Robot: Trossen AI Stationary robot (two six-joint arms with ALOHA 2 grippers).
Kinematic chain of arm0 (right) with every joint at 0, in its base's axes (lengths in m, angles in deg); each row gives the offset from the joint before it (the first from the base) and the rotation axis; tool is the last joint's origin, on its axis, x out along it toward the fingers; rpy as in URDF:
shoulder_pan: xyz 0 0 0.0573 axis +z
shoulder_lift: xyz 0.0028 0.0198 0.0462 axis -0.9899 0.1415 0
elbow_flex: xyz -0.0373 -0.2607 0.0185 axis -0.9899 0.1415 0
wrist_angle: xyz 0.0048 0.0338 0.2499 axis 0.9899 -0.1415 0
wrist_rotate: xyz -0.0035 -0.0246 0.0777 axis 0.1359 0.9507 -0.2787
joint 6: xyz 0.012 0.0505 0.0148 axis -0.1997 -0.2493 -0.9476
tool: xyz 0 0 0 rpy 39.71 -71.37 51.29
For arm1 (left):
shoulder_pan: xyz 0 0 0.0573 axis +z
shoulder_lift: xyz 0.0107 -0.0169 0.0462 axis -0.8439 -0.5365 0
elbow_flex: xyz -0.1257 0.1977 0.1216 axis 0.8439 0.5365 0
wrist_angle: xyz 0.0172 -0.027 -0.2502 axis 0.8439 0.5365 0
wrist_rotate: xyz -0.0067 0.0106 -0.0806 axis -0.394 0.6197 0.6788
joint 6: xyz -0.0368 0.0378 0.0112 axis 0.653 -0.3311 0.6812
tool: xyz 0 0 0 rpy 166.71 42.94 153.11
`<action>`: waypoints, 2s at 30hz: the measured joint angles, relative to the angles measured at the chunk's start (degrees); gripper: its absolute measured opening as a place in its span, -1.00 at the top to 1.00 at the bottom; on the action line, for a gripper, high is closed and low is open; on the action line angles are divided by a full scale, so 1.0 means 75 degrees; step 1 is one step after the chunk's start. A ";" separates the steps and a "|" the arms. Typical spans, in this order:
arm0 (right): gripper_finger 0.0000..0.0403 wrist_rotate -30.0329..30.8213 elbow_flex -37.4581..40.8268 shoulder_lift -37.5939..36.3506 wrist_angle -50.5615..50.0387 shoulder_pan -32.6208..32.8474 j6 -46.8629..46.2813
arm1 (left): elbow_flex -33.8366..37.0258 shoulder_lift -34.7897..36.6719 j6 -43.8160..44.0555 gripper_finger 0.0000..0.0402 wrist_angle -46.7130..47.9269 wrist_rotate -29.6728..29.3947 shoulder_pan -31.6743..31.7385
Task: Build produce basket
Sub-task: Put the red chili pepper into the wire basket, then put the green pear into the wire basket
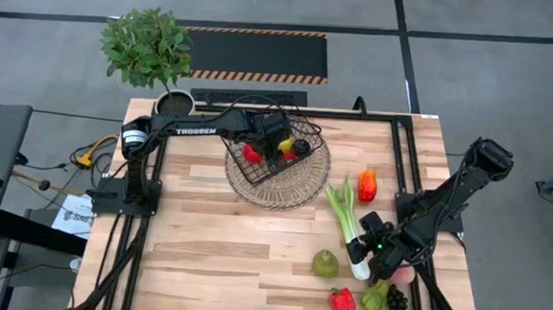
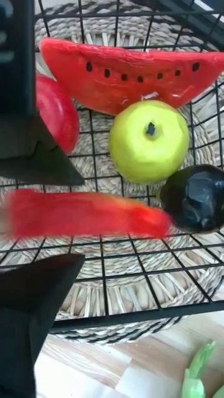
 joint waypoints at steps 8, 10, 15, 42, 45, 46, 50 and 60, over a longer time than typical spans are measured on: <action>-0.45 0.0000 0.0000 0.0003 0.0006 0.0000 -0.0001 | 0.0000 0.0000 0.0221 -0.25 -0.0060 -0.0015 -0.0027; -0.45 0.0000 0.0000 0.0003 0.0006 0.0000 0.0000 | 0.0000 0.0000 0.0298 -0.28 -0.0130 -0.0005 -0.0046; -0.45 0.0000 0.0000 0.0003 0.0006 0.0003 0.0000 | -0.0328 0.0000 0.0353 -0.28 -0.0311 0.0899 -0.0233; -0.45 -0.0026 0.0003 0.0003 0.0132 0.0086 0.0266 | -0.0924 -0.0172 0.1020 -0.43 -0.3058 -0.1360 -0.4452; -0.45 -0.0026 0.0003 0.0001 0.0246 0.0175 0.0547 | -0.0909 -0.0491 0.1206 -0.50 -0.3415 -0.1836 -0.4768; -0.45 -0.0027 0.0003 0.0003 0.0264 0.0202 0.0596 | -0.0908 -0.0611 0.1223 -0.51 -0.3534 -0.1835 -0.4852; -0.45 -0.0027 0.0003 0.0003 0.0269 0.0291 0.0659 | -0.0915 -0.1277 0.1266 -0.51 -0.4703 -0.1827 -0.5093; -0.45 -0.0056 0.0003 0.0003 0.0392 0.0488 0.0612 | -0.0909 -0.2892 0.1244 -0.51 -0.7298 -0.1798 -0.5050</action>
